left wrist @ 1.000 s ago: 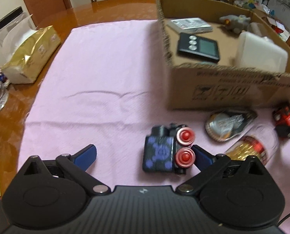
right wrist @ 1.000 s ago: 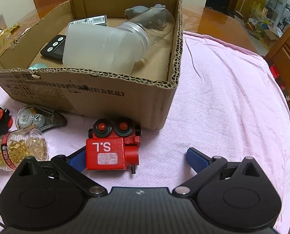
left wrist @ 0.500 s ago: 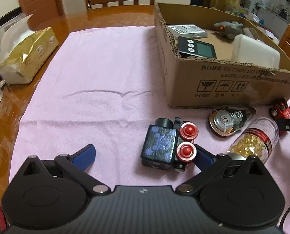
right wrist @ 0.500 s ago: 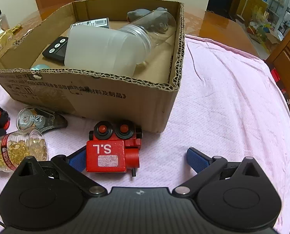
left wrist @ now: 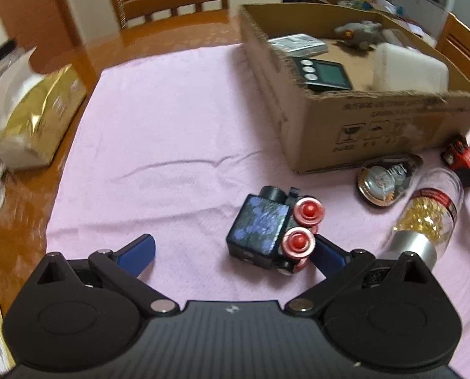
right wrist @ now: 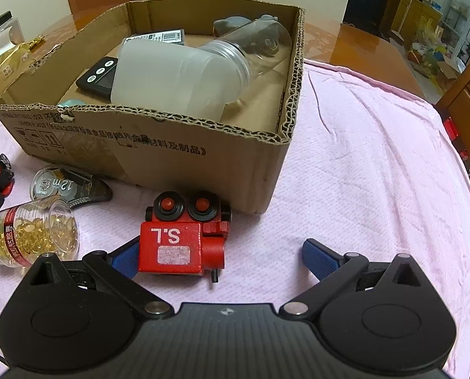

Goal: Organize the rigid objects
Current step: 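Grasp the blue-black wheeled toy with left tool while right tool grasps red S.L robot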

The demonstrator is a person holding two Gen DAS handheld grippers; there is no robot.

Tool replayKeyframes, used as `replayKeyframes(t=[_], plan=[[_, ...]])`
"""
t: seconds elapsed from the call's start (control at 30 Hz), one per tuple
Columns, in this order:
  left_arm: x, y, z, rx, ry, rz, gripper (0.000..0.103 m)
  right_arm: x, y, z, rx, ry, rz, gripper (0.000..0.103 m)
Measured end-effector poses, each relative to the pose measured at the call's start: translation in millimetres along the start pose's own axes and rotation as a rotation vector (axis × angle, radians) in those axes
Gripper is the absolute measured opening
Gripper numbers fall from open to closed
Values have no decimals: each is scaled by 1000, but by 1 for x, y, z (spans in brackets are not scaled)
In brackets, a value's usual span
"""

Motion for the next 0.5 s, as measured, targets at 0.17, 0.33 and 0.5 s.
replayKeyframes(t=[0.17, 0.33, 0.5], plan=[[19, -8, -3, 37, 56, 106, 89, 0, 3, -2, 13, -9, -18, 103], [26, -11, -5, 38, 98, 135, 74, -1, 4, -3, 24, -26, -48, 103], [30, -12, -7, 35, 122, 163, 67, -11, 3, -5, 22, -58, -98, 103]])
Point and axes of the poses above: each gripper's, at about its wrist camera, not at the fingertips, and z roughly the way its jaws point, x to its right, y to its underside, the point moved 10 cm from there along z, roughly the way its jaws point, and after that the axes turned 1 degree about -y, right-handed, at the moved point
